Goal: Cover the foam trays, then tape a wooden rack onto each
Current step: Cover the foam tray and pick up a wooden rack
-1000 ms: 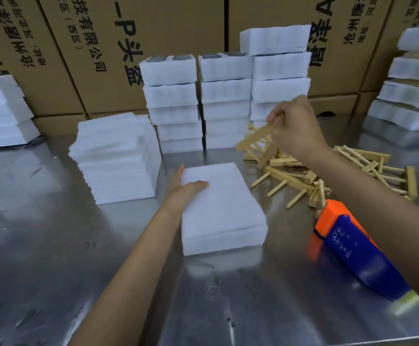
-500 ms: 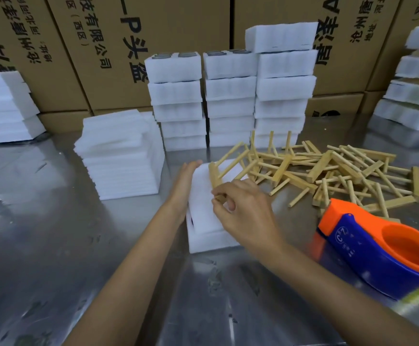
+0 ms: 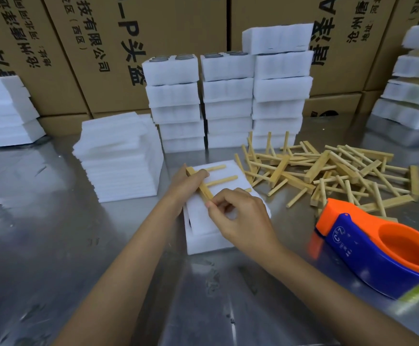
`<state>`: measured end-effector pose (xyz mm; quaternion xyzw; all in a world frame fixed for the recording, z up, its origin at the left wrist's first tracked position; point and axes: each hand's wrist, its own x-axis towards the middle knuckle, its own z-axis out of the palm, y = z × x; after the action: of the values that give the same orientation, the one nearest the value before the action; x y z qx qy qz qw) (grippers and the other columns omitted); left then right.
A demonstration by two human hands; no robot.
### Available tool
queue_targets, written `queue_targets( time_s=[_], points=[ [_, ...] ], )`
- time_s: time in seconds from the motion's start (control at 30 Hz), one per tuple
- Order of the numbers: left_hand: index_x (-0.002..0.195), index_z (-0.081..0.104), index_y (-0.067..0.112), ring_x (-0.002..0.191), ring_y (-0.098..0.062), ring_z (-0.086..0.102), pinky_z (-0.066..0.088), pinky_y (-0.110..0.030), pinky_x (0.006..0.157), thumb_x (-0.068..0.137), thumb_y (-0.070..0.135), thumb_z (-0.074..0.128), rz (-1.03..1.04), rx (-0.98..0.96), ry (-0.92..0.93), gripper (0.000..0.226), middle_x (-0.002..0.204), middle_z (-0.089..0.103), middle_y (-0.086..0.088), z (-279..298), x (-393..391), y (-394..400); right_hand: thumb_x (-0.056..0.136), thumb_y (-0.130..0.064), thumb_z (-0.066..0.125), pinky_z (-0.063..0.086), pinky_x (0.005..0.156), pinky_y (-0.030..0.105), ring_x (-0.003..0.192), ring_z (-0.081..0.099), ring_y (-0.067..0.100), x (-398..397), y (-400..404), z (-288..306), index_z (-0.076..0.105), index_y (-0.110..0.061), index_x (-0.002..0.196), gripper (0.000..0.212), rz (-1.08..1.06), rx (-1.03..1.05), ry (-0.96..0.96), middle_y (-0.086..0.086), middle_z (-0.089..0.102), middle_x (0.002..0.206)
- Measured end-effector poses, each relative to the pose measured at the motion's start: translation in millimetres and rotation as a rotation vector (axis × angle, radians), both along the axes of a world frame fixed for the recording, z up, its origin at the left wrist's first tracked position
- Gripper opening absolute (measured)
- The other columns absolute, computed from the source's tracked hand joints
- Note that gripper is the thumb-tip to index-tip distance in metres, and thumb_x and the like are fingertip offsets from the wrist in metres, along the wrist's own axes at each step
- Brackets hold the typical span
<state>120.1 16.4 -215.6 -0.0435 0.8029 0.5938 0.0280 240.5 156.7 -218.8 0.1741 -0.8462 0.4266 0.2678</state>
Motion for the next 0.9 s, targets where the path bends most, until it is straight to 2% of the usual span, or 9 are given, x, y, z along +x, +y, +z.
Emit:
queue_targets(
  time_s=[0.07,0.13,0.2,0.23,0.3,0.37,0.6,0.73,0.9],
  points=[
    [0.098,0.056,0.020,0.087,-0.015,0.058,0.042,-0.028,0.068,0.087,0.035,0.068,0.018,-0.031,0.004,0.023,0.101,0.058,0.000,4.3,-1.4,0.8,0.089,-0.024,0.064,0.050,0.075,0.038,0.084,0.059,0.010,-1.2,0.8,2.3,0.068,-0.017,0.079,0.013,-0.045,-0.035,0.037,-0.011,0.065,0.082],
    [0.098,0.057,0.019,0.083,-0.014,0.060,0.047,-0.028,0.066,0.084,0.033,0.073,0.038,0.004,-0.008,0.025,0.097,0.060,0.000,5.5,-3.0,0.7,0.091,-0.028,0.061,0.046,0.095,0.038,0.112,0.053,0.015,-7.2,4.6,1.1,0.070,-0.021,0.094,0.011,-0.159,-0.017,0.018,-0.009,0.063,0.112],
    [0.099,0.057,0.018,0.079,-0.016,0.062,0.053,-0.032,0.071,0.081,0.029,0.077,0.037,0.095,-0.044,0.029,0.094,0.062,-0.002,4.6,-1.2,0.6,0.095,-0.038,0.056,0.032,0.109,0.039,0.136,0.034,0.018,-14.4,9.9,-0.9,0.060,-0.024,0.126,0.034,-0.261,0.082,-0.170,-0.004,0.042,0.147],
    [0.102,0.057,0.018,0.080,-0.018,0.062,0.054,-0.034,0.075,0.080,0.027,0.079,0.043,0.132,-0.056,0.033,0.094,0.062,-0.004,4.2,0.3,0.8,0.096,-0.043,0.052,0.031,0.109,0.040,0.140,0.031,0.021,-17.8,12.7,-0.9,0.051,-0.022,0.138,0.047,-0.288,0.108,-0.282,-0.002,0.035,0.153],
    [0.108,0.056,0.017,0.083,-0.020,0.063,0.055,-0.036,0.078,0.078,0.025,0.080,0.052,0.161,-0.054,0.039,0.098,0.062,-0.006,2.0,2.9,0.4,0.096,-0.046,0.048,0.038,0.102,0.038,0.135,0.042,0.026,-24.0,16.0,1.2,0.041,-0.017,0.145,0.058,-0.308,0.112,-0.438,0.002,0.042,0.150],
    [0.116,0.054,0.014,0.088,-0.022,0.063,0.055,-0.038,0.082,0.077,0.024,0.081,0.058,0.164,-0.063,0.048,0.104,0.062,-0.008,2.0,5.5,0.6,0.095,-0.046,0.046,0.041,0.098,0.038,0.128,0.048,0.029,-28.1,16.8,3.6,0.045,-0.015,0.143,0.056,-0.306,0.143,-0.490,0.005,0.049,0.144],
    [0.112,0.058,0.018,0.094,-0.019,0.064,0.054,-0.034,0.080,0.074,0.036,0.079,0.065,0.051,-0.041,0.047,0.112,0.063,-0.004,-3.5,14.2,-0.1,0.088,-0.055,0.048,0.037,0.082,0.036,0.120,0.041,0.022,-13.7,24.5,3.3,0.048,-0.028,0.120,0.042,-0.320,0.169,-0.518,-0.002,0.041,0.124],
    [0.118,0.061,0.028,0.119,-0.026,0.058,0.044,-0.046,0.106,0.079,0.071,0.046,0.044,-0.056,-0.027,0.060,0.128,0.061,-0.003,1.6,18.2,0.0,0.090,-0.054,0.049,0.036,0.081,0.036,0.121,0.039,0.019,-8.8,29.1,5.6,0.049,-0.027,0.117,0.038,-0.288,0.168,-0.508,-0.004,0.037,0.118],
    [0.133,0.055,0.025,0.131,-0.035,0.047,0.034,-0.049,0.114,0.085,0.069,0.028,0.019,-0.213,-0.050,0.070,0.140,0.054,-0.012,0.4,10.0,-0.1,0.094,-0.052,0.047,0.042,0.088,0.035,0.123,0.041,0.018,-0.5,34.2,3.3,0.057,-0.026,0.122,0.039,-0.267,0.139,-0.468,-0.003,0.041,0.122]
  ],
)
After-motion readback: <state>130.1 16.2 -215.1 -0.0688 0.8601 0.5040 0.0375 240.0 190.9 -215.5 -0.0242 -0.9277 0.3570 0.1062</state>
